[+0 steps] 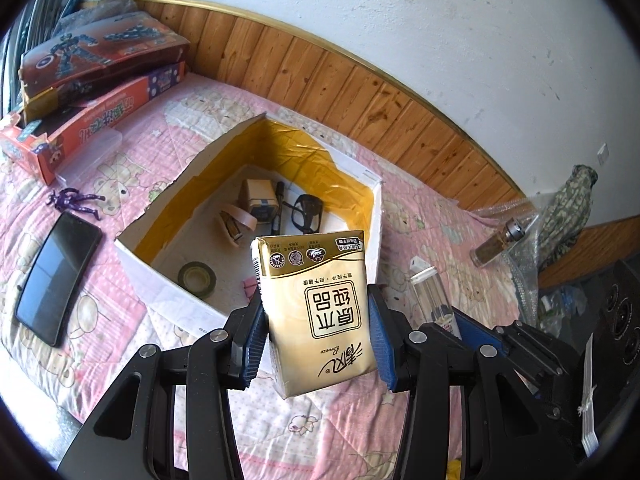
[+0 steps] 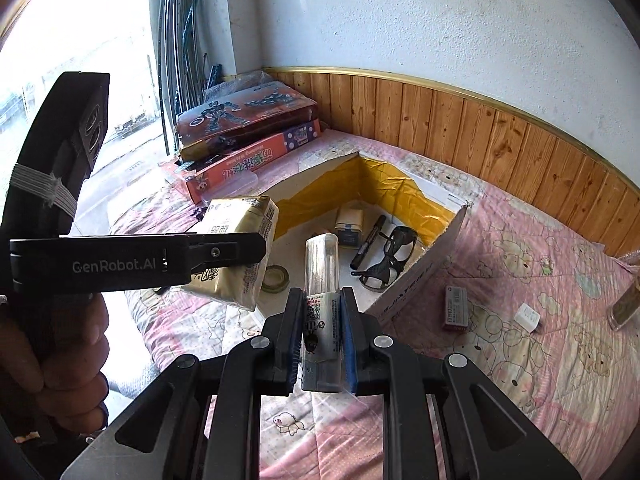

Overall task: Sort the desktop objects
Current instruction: 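Carry the tissue pack and clear tube with both tools over the cardboard box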

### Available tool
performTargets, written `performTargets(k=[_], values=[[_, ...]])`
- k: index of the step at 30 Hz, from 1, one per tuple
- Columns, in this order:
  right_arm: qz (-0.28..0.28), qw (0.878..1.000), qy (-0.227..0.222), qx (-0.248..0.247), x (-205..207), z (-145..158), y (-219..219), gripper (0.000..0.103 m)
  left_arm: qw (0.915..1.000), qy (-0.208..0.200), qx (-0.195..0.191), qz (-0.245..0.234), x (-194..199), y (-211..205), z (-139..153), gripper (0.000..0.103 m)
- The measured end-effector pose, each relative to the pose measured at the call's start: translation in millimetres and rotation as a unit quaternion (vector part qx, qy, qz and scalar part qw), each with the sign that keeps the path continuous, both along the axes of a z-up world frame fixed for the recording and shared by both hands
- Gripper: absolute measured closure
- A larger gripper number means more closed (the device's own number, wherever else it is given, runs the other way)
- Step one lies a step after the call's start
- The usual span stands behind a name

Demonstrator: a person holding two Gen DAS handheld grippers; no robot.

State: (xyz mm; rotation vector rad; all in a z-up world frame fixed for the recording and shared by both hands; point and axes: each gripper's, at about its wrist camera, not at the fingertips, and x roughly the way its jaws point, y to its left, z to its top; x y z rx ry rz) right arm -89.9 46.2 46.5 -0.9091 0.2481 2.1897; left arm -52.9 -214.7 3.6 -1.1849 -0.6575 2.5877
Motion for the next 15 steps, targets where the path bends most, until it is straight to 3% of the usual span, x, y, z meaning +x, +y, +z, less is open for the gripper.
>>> performTargets(k=[15], values=[[0.022,1.000,-0.019,-0.008,-36,-6,24,0.084,0.9998,-0.014,-0.006,0.013,-28,-24,-6,0.056]])
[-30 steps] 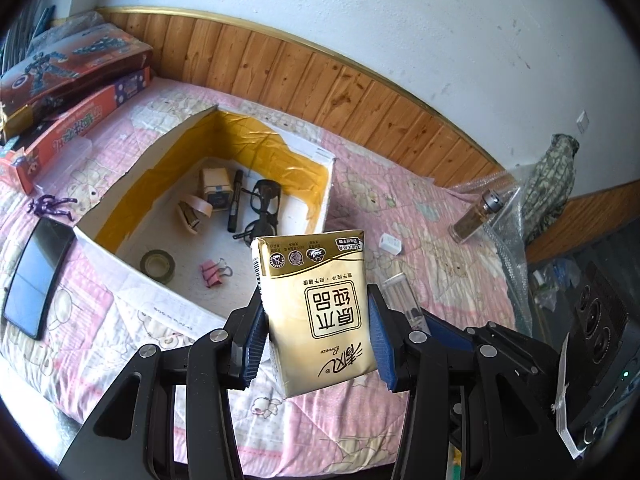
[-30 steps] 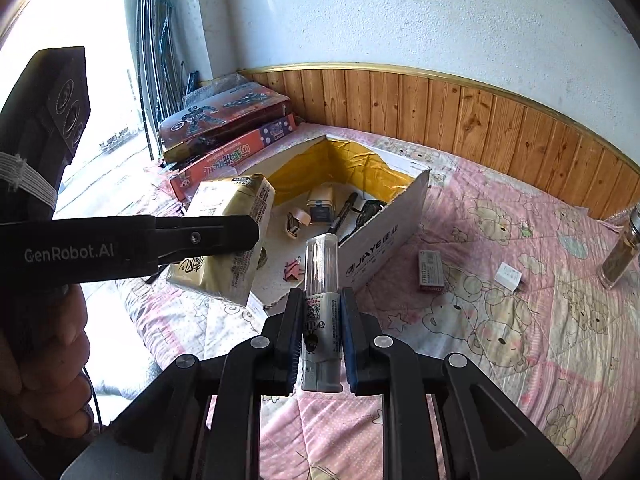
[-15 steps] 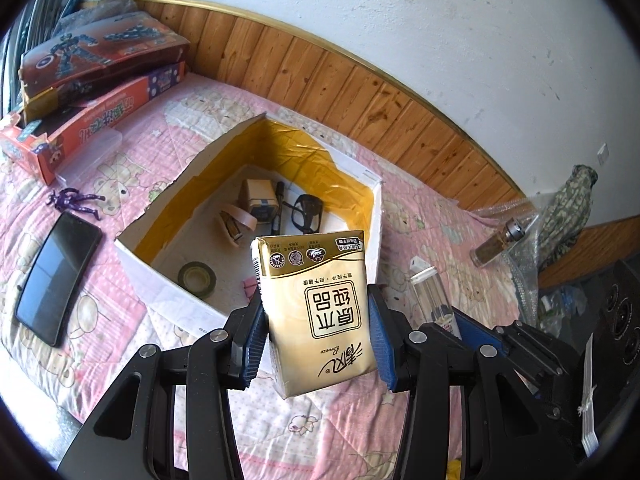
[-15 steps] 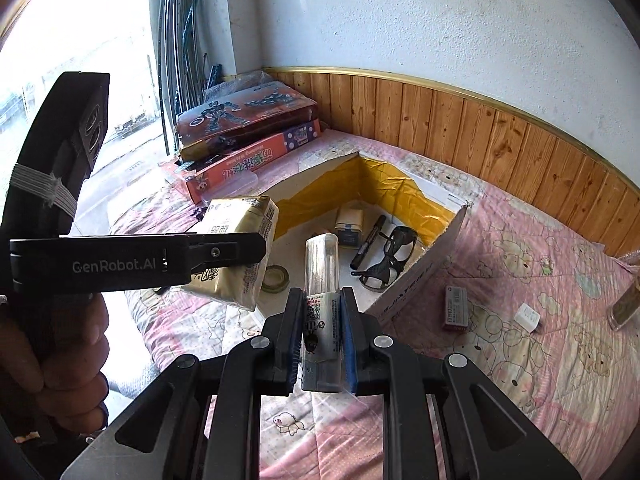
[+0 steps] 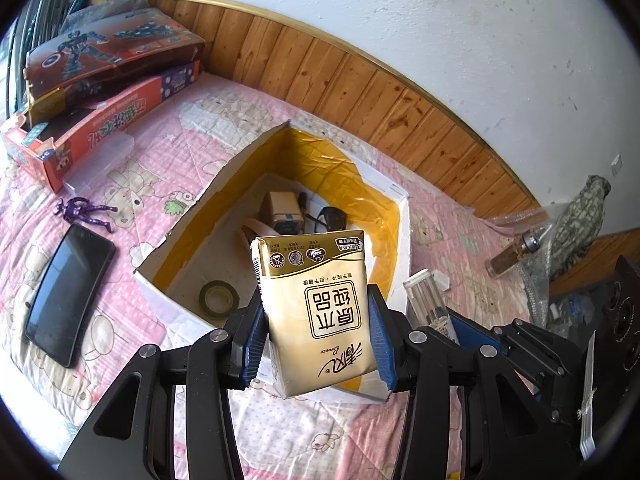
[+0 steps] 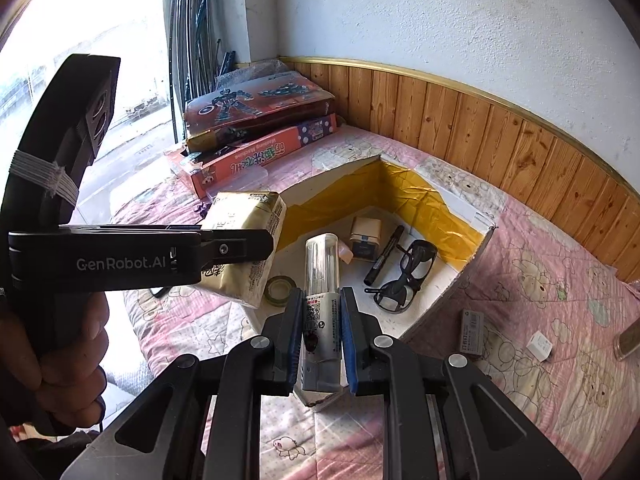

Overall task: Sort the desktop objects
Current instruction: 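Carry the tissue pack and clear tube with both tools over the cardboard box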

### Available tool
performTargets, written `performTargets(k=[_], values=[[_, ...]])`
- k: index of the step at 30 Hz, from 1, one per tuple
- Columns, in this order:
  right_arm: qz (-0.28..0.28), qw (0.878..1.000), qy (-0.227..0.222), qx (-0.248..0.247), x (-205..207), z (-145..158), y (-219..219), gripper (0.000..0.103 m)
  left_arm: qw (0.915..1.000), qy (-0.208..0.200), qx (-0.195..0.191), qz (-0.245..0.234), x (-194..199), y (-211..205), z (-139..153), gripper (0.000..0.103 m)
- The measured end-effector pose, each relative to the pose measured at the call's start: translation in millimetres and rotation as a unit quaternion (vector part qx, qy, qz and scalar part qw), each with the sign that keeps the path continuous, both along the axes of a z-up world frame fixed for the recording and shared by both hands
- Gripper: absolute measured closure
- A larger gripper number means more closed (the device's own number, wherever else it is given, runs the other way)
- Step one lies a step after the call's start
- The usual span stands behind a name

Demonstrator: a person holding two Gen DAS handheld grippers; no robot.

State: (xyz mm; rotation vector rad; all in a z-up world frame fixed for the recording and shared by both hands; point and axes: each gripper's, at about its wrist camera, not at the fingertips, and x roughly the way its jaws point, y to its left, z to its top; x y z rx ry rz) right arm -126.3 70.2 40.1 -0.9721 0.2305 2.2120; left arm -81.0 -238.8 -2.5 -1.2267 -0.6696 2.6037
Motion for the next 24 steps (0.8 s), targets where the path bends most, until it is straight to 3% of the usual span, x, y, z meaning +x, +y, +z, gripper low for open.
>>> performTargets(k=[13,24], values=[[0.000,0.999,-0.014,-0.030,-20,-14,41,0.084,0.9991,-0.038,0.021,0.000,-42,-9,-14,0.056],[0.001,0.996,-0.032,-0.080,-35,-36,82,0.084,0.9945,-0.101,0.023,-0.014,-81,-3,-43,0.056]])
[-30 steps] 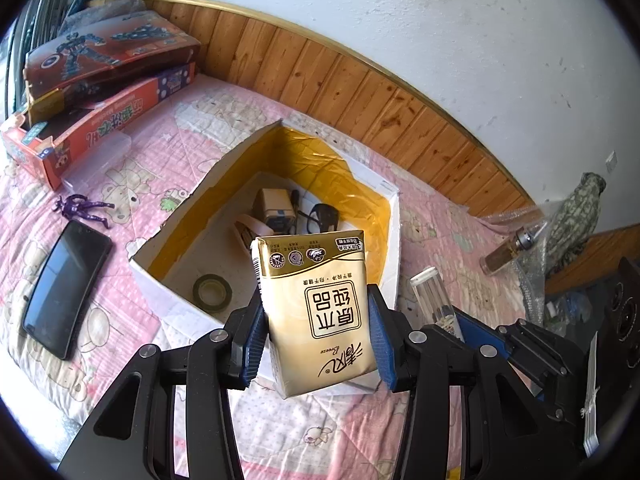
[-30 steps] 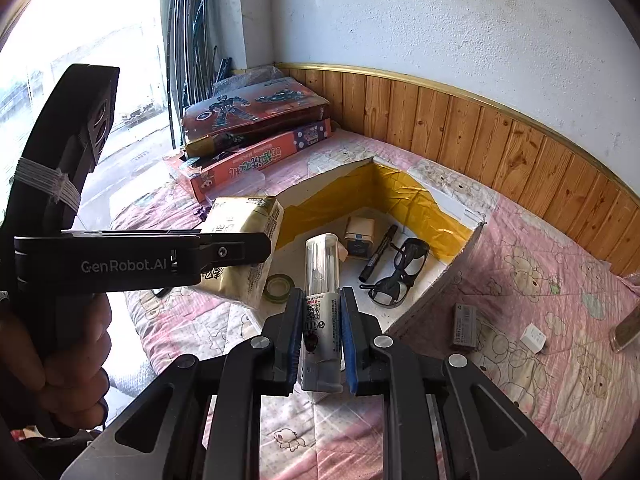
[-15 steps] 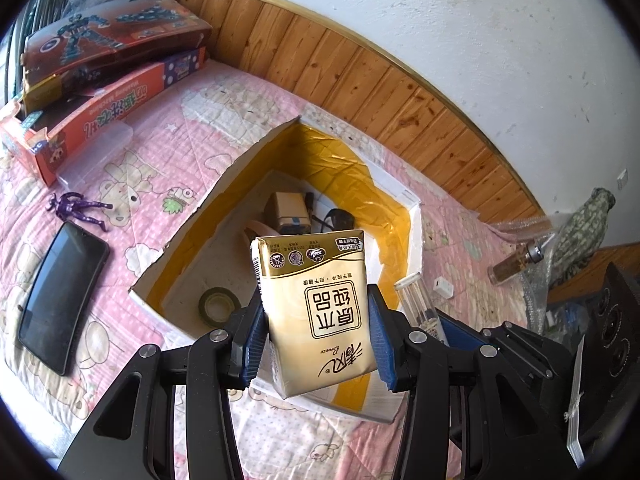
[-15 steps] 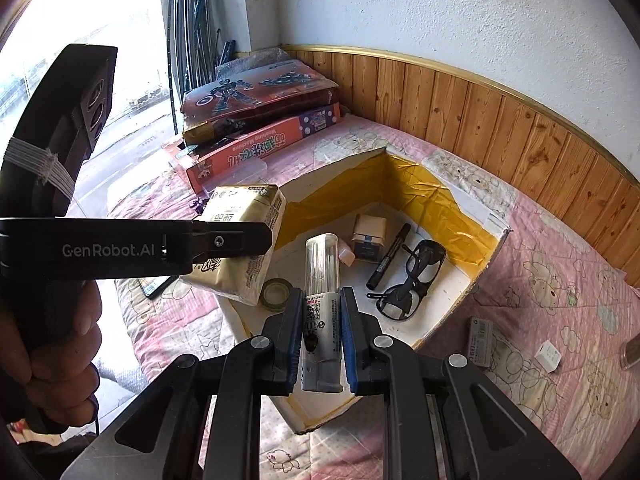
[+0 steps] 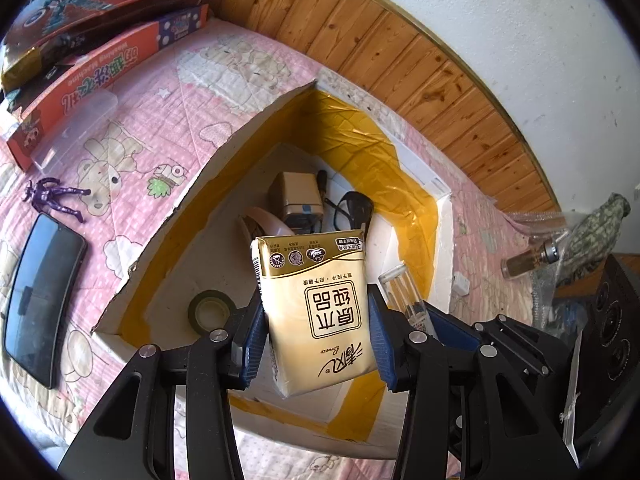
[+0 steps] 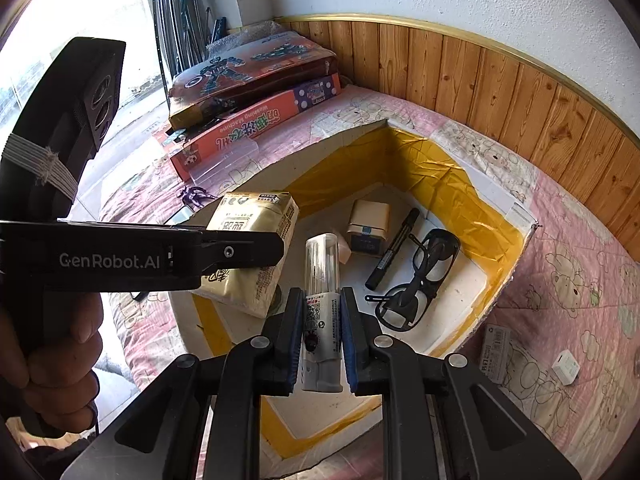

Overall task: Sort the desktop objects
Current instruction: 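Carry the tissue pack and clear tube with both tools over the cardboard box, then open the left tool to drop the tissue pack while the right tool releases the tube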

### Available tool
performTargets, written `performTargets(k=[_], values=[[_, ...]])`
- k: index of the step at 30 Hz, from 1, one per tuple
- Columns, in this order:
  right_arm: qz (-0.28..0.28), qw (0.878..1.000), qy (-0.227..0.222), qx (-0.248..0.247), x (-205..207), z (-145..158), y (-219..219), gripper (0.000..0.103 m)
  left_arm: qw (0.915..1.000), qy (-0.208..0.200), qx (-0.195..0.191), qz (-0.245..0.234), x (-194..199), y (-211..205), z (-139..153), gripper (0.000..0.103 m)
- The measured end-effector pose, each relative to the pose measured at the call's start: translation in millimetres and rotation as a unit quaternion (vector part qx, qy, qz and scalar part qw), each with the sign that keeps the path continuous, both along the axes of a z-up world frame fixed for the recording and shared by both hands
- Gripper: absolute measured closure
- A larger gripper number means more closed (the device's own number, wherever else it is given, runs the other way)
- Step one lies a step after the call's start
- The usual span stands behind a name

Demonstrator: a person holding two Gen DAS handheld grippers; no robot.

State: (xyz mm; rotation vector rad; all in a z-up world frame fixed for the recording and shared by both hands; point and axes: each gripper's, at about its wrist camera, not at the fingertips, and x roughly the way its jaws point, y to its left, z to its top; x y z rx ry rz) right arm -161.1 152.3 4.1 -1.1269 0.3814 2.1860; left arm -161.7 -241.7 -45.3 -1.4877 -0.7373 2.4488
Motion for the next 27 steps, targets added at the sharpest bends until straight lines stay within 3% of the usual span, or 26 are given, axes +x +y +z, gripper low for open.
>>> performTargets(k=[12,27], values=[[0.020,0.998,-0.059,-0.030,-12,-33,26,0.084,0.9967,-0.047,-0.054,-0.037,-24,15,-25,0.056],[0.054,0.987,-0.137,-0.061,-24,-65,46,0.084,0.9858,-0.093,-0.106,-0.092,-40,34,-46,0.055]])
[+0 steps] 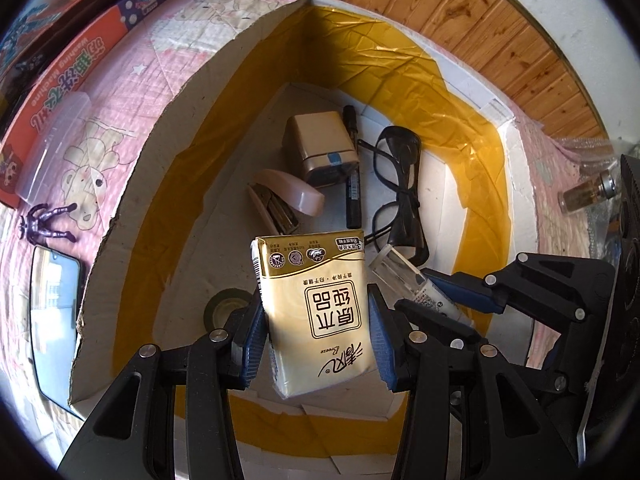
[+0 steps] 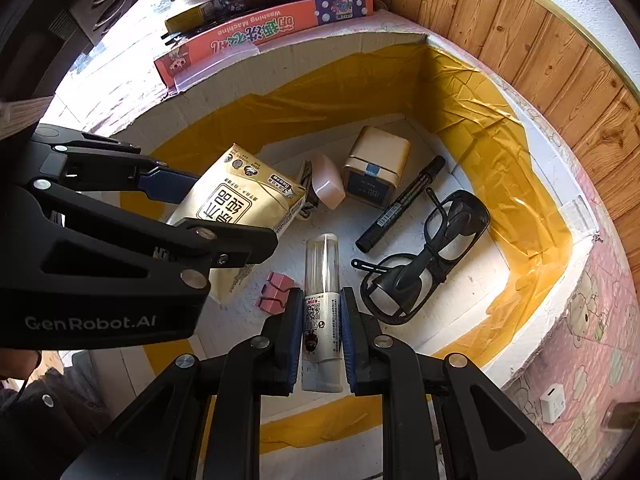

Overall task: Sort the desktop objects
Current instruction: 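Open the left tool to drop the tissue pack while the right tool releases the tube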

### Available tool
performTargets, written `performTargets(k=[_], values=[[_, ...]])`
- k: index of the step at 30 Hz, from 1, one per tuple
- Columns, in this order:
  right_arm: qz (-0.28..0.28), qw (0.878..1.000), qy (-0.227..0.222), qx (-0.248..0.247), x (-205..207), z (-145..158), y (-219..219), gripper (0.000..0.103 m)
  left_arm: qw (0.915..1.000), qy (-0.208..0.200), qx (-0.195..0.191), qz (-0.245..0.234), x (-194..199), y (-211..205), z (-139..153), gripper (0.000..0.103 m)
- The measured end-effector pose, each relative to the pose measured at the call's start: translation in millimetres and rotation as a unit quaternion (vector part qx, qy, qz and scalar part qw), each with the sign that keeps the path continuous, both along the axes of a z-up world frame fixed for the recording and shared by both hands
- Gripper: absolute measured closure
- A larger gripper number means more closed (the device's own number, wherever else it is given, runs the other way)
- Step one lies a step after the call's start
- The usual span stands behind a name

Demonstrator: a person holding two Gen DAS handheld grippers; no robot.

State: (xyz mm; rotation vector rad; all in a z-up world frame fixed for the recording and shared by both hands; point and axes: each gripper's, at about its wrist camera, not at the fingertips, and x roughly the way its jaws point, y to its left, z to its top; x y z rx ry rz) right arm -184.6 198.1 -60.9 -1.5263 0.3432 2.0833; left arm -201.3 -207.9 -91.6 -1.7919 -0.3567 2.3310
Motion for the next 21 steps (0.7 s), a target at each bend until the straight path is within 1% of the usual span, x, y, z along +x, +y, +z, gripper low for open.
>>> performTargets(k=[5,8,10,15,18,21], values=[[0.006,1.000,-0.026,-0.012,-1,-8,5,0.084,0.9994,-0.021,-0.013,-0.025,-4,9,-9,0.055],[0.008,0.999,-0.044,-0.021,-3,-13,9,0.084,0.9983,-0.049,-0.008,-0.031,-8,11,-18,0.055],[0.009,0.998,-0.052,-0.028,-5,-16,11,0.084,0.9977,-0.058,-0.009,-0.034,-9,13,-21,0.055],[0.004,0.997,-0.063,-0.045,-7,-21,16,0.084,0.9966,-0.073,-0.022,-0.031,-9,11,-27,0.055],[0.004,0.997,-0.066,-0.048,-7,-23,15,0.084,0.9958,-0.079,-0.041,-0.023,-8,7,-30,0.054],[-0.001,0.997,-0.067,-0.050,-5,-23,16,0.083,0.9945,-0.097,-0.036,-0.017,-6,4,-34,0.051]])
